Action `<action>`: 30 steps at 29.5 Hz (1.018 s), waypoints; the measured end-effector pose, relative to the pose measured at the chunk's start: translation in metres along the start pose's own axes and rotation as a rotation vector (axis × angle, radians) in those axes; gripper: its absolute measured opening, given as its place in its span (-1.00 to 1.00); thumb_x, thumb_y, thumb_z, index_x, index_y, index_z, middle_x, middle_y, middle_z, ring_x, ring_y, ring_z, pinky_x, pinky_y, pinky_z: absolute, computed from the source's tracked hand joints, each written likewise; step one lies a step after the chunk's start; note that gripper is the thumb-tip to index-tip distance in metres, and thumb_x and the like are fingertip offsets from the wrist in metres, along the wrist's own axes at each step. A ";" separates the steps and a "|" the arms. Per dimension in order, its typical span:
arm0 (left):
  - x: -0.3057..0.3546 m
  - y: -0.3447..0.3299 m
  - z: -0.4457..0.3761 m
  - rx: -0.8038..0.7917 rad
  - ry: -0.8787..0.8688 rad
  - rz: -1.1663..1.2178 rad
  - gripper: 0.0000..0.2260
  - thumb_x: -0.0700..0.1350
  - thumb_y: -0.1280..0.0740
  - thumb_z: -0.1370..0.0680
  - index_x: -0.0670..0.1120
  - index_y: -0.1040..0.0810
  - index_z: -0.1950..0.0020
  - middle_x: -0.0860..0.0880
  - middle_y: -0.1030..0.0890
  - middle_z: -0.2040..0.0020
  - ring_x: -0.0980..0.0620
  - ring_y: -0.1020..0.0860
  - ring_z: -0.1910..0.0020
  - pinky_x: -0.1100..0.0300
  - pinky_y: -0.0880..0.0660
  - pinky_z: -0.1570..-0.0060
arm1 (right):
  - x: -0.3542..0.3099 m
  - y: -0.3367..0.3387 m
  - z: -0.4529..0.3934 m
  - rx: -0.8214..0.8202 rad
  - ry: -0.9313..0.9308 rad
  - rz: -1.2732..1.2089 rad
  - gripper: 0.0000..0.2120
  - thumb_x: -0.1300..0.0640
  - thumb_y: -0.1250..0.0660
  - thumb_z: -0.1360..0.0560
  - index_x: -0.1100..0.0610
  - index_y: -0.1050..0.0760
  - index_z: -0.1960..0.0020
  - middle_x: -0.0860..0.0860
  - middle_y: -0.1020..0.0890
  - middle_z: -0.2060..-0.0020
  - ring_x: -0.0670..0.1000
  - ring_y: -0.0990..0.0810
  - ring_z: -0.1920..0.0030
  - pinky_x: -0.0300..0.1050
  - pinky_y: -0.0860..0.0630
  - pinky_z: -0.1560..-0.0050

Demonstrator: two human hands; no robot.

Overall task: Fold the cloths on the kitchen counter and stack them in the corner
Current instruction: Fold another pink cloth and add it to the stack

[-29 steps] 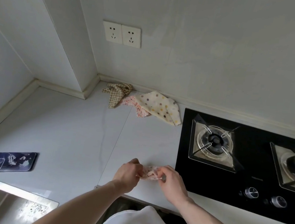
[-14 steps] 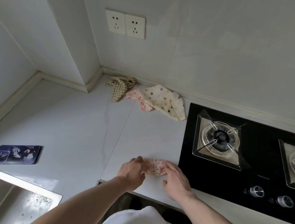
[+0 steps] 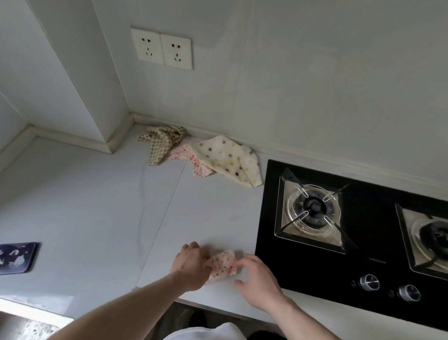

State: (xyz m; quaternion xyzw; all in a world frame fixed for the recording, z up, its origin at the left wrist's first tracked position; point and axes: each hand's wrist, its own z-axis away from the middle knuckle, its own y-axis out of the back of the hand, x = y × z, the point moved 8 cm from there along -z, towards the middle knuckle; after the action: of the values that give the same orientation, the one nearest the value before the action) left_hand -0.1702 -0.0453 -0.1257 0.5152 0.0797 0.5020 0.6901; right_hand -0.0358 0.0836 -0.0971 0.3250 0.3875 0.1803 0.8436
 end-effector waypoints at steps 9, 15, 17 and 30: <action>0.090 0.024 0.036 -0.084 -0.183 0.405 -0.97 -0.07 -0.39 -0.52 0.07 -0.58 0.08 0.08 -0.64 0.18 0.13 -0.58 0.21 0.24 -0.48 0.27 | 0.036 0.068 0.050 -0.028 0.035 -0.366 -0.15 -0.23 -0.57 -0.33 -0.23 -0.28 -0.53 -0.28 -0.40 -0.42 -0.18 -0.39 -0.43 -0.11 -0.44 -0.41; 0.205 0.013 0.058 -0.184 -0.398 0.449 -0.95 -0.06 -0.46 -0.56 0.07 -0.65 0.00 0.11 -0.68 0.08 0.13 -0.63 0.11 0.22 -0.57 0.15 | 0.095 0.130 0.105 0.094 0.042 -0.432 -0.68 -0.16 -0.51 -0.43 -0.17 -0.57 -0.15 -0.21 -0.65 -0.03 -0.19 -0.61 -0.06 -0.21 -0.57 -0.08; 0.242 0.004 0.065 -0.197 -0.431 0.465 -0.93 -0.07 -0.48 -0.56 0.06 -0.65 -0.03 0.11 -0.69 0.06 0.13 -0.65 0.07 0.23 -0.59 0.11 | 0.123 0.152 0.130 0.142 0.047 -0.461 -0.86 -0.06 -0.50 -0.48 -0.08 -0.61 0.01 -0.13 -0.67 0.15 -0.18 -0.63 0.14 -0.23 -0.55 0.12; 0.436 -0.100 0.093 -0.150 -0.453 0.383 -0.68 0.15 -0.43 -0.57 -0.07 -0.59 0.19 -0.08 -0.59 0.31 0.10 -0.46 0.39 0.12 -0.40 0.35 | 0.326 0.227 0.262 0.288 -0.083 -0.600 -0.85 0.12 -0.45 -0.54 0.05 -0.65 -0.11 -0.03 -0.73 0.07 -0.07 -0.73 0.04 -0.08 -0.68 0.05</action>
State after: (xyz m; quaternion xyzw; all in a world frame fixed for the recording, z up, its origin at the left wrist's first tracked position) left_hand 0.1602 0.2371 0.0153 0.5672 -0.2119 0.4998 0.6193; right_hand 0.3607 0.3223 0.0122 0.3194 0.4525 -0.1460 0.8197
